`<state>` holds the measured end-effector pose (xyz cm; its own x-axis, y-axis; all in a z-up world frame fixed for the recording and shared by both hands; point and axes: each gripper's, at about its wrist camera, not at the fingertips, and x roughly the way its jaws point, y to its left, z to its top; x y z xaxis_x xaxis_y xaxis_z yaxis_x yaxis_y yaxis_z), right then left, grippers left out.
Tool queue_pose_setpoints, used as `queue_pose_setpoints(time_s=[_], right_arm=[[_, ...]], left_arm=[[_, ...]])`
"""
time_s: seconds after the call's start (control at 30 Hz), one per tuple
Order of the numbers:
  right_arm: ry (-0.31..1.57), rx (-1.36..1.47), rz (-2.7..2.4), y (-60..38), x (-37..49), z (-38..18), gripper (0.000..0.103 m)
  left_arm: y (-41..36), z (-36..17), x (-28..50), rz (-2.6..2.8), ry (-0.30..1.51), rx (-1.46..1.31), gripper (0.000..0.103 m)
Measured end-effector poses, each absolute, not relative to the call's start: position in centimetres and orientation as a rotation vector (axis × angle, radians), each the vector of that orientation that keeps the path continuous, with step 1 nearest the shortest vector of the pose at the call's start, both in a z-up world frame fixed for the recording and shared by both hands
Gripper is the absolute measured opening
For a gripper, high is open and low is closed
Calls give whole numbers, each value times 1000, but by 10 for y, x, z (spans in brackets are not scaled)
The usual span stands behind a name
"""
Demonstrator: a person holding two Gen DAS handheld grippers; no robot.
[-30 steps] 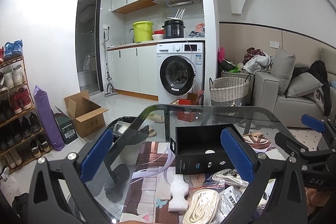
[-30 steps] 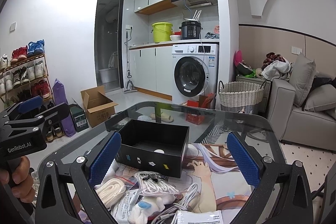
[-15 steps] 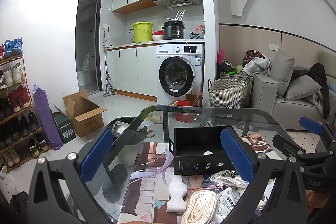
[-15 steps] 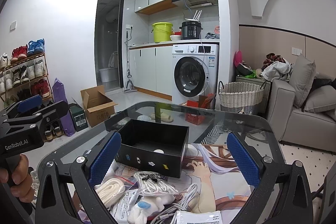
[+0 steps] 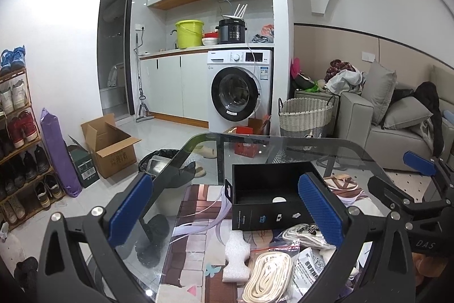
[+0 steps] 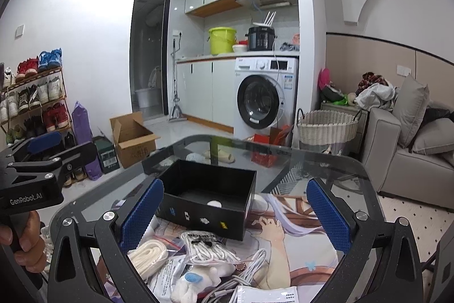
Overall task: Organize soft objects
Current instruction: 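Grasp the white foam piece with the left gripper while the right grasps the bagged Adidas laces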
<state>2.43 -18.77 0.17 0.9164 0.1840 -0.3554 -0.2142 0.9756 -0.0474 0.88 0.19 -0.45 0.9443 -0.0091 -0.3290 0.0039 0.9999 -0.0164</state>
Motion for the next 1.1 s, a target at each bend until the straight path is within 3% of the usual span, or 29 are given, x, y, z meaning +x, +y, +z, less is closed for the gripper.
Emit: queue_pose_setpoints(time_s=[0.37,0.57,0.73,0.97,1.1], right_arm=[[458,-130,236,-182,48,-2,103],[733,-194,383,-166,98,-14,103],[912,-239,426,-159,136,-29,103],[1068,-284,494,-142,162,-73,102],[1135,-283,498,-138,167,-100,92]], left_arm=[[4,-19,37,-60,513,-4,103],[0,-37,83,-132,737,50,103],[-1,-67,116,-156,911,88,93],[-5,-96,130,-191,1047,117,91],[-16,-111,134,-213,1098,155,83]])
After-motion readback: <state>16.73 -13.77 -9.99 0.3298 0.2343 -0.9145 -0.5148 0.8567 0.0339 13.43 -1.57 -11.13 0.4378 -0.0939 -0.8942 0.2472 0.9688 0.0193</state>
